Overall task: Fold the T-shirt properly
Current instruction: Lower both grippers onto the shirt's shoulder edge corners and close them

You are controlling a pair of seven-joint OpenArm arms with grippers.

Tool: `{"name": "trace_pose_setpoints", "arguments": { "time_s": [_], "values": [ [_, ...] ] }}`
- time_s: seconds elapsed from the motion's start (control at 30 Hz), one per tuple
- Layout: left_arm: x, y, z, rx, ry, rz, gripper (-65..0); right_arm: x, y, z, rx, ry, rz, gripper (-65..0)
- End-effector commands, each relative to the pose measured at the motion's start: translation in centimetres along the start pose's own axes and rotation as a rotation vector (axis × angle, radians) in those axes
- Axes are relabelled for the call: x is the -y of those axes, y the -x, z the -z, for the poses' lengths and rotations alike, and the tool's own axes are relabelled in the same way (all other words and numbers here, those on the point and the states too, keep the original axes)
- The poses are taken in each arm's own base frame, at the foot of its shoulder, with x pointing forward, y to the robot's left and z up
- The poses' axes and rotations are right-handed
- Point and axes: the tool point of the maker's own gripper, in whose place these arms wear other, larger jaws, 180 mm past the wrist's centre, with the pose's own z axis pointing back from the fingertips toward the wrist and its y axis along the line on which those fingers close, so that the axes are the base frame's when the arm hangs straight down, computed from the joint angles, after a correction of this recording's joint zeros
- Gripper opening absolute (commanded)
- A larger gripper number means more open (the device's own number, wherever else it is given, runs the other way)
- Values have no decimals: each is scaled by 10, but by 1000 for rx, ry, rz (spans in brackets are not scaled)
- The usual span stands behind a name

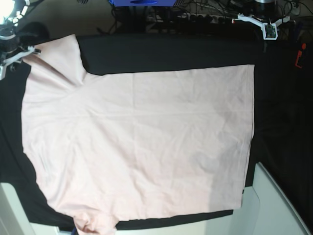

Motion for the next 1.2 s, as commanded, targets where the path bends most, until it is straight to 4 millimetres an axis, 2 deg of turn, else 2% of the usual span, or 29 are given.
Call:
{"name": "trace_pose_setpoints", "arguments": {
  "time_s": [0.0,0.1,0.2,0.23,0.33,0.4,0.5,0.63,0.87,0.97,1.03,1.17],
  "values": [
    [-7,-10,0,26,-15,10,-650,0,-11,-4,28,-8,1,-457],
    [-8,-18,6,31,-21,6,-650,-5,-25,-5,29,-48,1,-351],
    [-8,-22,9,44,-23,8,-650,-9,-22,-2,-38,-97,-18,-225],
    [-8,-23,10,46,-24,6,-650,-12,-20,-1,-62,-126,-33,-209],
    [-8,-24,10,52,-23,5,-650,-15,-20,-7,-62,-218,-9,-209],
    [-8,-24,11,52,-24,4,-650,-3,-18,-9,-71,-208,62,-203],
    [-8,-26,15,57,-28,-3,-650,6,-3,-5,-132,-221,122,-202],
    [-8,-26,15,58,-28,-3,-650,1,19,6,-178,-294,211,-202],
    [-9,-26,15,56,-31,-3,-650,0,45,21,-234,-364,314,-203],
    [-20,-19,14,38,-60,2,-650,-2,54,23,-258,-373,335,-203],
    [-26,-14,14,26,-74,4,-650,0,50,27,-241,-373,336,-203],
    [-35,-13,13,24,-98,9,-650,2,58,32,-246,-375,362,-203]
  ]
}}
